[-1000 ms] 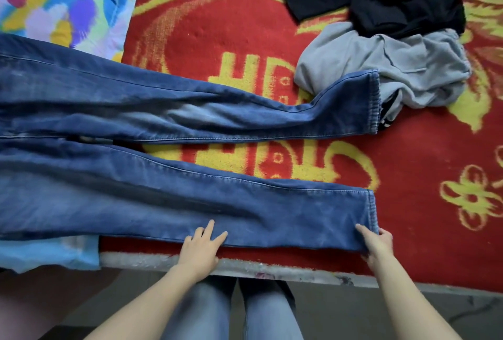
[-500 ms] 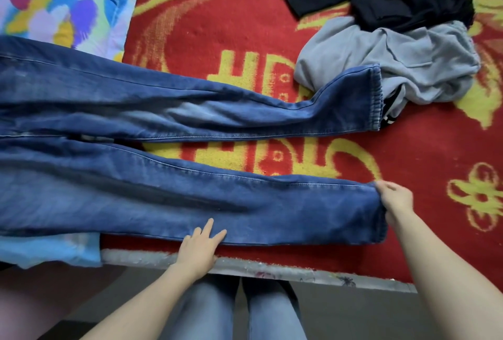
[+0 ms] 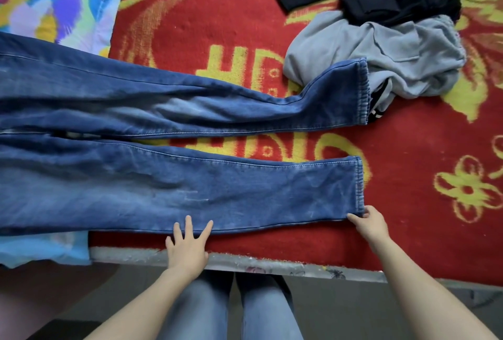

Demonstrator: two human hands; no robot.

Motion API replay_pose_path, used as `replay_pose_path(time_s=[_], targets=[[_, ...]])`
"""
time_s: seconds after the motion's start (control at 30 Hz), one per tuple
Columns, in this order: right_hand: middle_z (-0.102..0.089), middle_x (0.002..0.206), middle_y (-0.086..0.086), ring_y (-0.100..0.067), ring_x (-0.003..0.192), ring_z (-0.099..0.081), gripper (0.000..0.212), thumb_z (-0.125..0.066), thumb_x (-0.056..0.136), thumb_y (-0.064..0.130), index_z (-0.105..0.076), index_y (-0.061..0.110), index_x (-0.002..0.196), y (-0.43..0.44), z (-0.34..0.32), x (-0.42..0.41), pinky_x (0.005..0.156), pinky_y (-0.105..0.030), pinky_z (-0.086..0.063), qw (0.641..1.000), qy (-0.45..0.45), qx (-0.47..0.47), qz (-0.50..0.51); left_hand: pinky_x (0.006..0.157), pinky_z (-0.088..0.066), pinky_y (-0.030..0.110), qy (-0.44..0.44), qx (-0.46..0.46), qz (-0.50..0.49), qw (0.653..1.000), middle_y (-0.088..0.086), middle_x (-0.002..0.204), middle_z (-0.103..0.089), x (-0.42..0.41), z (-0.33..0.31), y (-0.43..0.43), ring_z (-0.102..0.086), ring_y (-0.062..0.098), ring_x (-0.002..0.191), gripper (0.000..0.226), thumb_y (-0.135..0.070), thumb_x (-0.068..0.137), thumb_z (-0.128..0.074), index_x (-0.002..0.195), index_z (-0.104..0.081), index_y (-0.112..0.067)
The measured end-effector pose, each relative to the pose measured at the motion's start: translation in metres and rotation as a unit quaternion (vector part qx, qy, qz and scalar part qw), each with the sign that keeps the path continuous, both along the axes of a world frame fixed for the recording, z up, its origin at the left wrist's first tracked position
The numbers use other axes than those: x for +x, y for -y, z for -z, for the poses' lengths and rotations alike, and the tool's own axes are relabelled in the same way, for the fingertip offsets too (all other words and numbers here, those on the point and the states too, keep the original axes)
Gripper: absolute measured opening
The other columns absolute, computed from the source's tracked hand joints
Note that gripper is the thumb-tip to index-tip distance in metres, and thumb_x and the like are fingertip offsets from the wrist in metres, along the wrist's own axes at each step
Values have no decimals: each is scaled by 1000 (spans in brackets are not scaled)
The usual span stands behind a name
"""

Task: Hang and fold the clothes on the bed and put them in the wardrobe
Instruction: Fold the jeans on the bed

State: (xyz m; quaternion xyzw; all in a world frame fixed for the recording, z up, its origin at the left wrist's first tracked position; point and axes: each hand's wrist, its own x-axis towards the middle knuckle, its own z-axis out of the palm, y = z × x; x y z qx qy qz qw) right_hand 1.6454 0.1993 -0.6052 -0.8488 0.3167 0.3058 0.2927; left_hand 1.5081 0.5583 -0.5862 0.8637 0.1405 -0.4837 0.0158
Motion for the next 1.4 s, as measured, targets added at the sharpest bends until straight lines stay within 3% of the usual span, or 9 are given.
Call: replay_pose_path(time_s=[0.1, 0.2, 0.3, 0.4, 0.63, 0.97, 1.1, 1.2, 1.4], targets=[[-49, 59, -10, -7, 32, -38, 20, -64, 84, 2, -50, 9, 71, 12, -8, 2, 34, -16, -29, 986, -9, 110, 124, 112, -17, 47, -6, 1, 1, 1000, 14, 156, 12, -2, -1, -2, 3, 39, 142, 71, -34, 94, -42, 146, 6, -44], [-42, 51, -6, -6, 30, -30, 27, -70, 80, 10, -50, 11, 62, 31, -20, 5, 34, -12, -20, 984, -29, 110, 137, 113, -15, 45, 11, 4, 19, 1000, 12, 157, 5, 2, -2, -5, -4, 35, 143, 66, -36, 96, -39, 147, 2, -44], [-60, 68, -16, -25, 61, -56, 21, -72, 80, 16, -56, 7, 70, 21, -28, 7, 57, -29, -42, 997, -72, -32, 9, 112, -16, 42, 16, 6, 41, 999, 9, 158, -2, 5, -4, -9, -13, 30, 141, 61, -37, 96, -37, 147, -4, -43], [-52, 123, -25, -39, 115, -49, 39, -62, 84, 16, -50, 5, 120, -15, -32, 32, 94, -39, -40, 990, -67, -117, -50, 110, -20, 39, 5, 3, 35, 999, 9, 157, -5, 11, -6, -10, -18, 26, 140, 60, -38, 96, -38, 148, -8, -39], [-36, 142, -14, -35, 128, -35, 61, -61, 83, 19, -36, 14, 138, -74, -52, 153, 103, -45, -32, 984, 148, -77, -61, 108, -23, 35, 157, 23, 0, 987, 8, 156, -9, 73, -13, -25, -20, 22, 139, 58, -37, 95, -40, 149, -18, -28], [-58, 116, -18, -35, 109, -52, 31, -65, 85, 24, -57, 9, 110, -51, -33, 191, 90, -39, -39, 990, 131, -51, -15, 107, -26, 40, 172, 50, -68, 981, 10, 156, -1, 150, -3, -69, -16, 28, 139, 62, -30, 94, -44, 149, -15, -27], [-58, 68, -3, -14, 57, -51, 21, -57, 92, 13, -51, 16, 71, -46, -47, 194, 51, -24, -42, 974, 128, 172, 69, 106, -27, 40, 168, 58, -59, 982, 8, 157, 2, 167, 4, -86, -15, 27, 139, 64, -31, 93, -45, 149, -12, -30], [-60, 50, 6, -3, 42, -55, 30, -48, 91, 4, -50, 17, 65, -36, -71, 201, 40, -14, -45, 891, 206, 323, 244, 108, -25, 39, 160, 80, -3, 984, 4, 158, 1, 175, 9, -95, -11, 27, 141, 67, -33, 94, -45, 149, -6, -30], [-54, 66, -11, -17, 51, -43, 19, -59, 91, 6, -53, 7, 73, -17, -41, 152, 44, -24, -37, 984, 116, 56, 121, 97, -33, 34, 183, 126, 83, 971, 0, 141, -38, 192, 14, -109, -39, 21, 124, 58, -32, 93, -45, 146, -22, -30]])
